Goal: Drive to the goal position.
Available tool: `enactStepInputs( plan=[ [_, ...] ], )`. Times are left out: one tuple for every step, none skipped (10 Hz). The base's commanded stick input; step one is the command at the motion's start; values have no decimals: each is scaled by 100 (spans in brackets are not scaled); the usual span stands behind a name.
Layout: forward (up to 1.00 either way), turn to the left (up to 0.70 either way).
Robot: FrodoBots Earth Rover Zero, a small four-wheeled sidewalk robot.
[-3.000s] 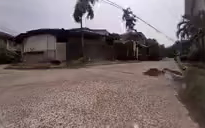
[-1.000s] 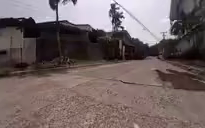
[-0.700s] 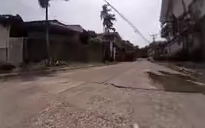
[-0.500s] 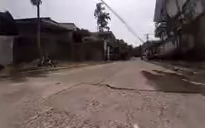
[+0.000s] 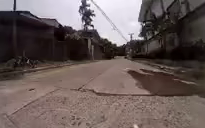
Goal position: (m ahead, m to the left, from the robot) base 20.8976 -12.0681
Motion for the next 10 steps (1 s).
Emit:
enactStepInputs(
  plan=[
    [100, 2],
    [100, 2],
    [100, 2],
    [100, 2],
    [100, 2],
    [100, 2],
    [100, 2],
    [100, 2],
    [100, 2],
    [100, -3]
  ],
)
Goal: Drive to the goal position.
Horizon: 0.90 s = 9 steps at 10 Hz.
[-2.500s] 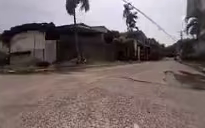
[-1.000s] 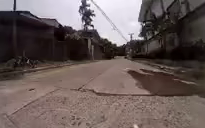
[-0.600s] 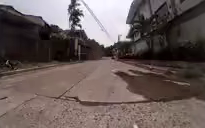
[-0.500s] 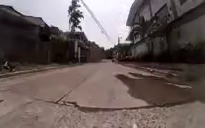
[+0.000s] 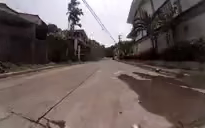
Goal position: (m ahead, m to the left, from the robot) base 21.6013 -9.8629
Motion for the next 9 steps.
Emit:
enactStepInputs(
  plan=[
    [100, -14],
    [100, -37],
    [100, -23],
    [100, -7],
    [100, 2],
    [100, 2],
    [100, 2],
    [100, 2],
    [100, 2]
  ],
)
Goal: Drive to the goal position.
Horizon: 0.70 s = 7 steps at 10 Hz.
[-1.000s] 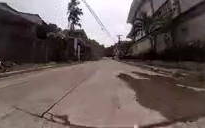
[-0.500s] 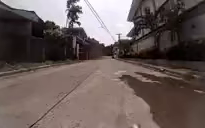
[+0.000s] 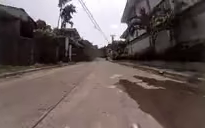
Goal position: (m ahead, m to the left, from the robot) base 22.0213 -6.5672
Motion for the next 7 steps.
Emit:
enactStepInputs(
  plan=[
    [100, 2],
    [100, 2],
    [100, 2],
    [100, 2],
    [100, 2],
    [100, 2],
    [100, 2]
  ],
)
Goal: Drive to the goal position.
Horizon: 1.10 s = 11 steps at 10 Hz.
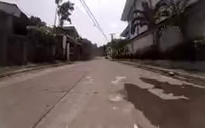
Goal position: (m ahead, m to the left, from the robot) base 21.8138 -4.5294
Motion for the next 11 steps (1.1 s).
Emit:
enactStepInputs(
  plan=[
    [100, 2],
    [100, -12],
    [100, -26],
    [100, -37],
    [100, -13],
    [100, 2],
    [100, 2],
    [100, 2],
    [100, 2],
    [100, 2],
    [100, 2]
  ],
)
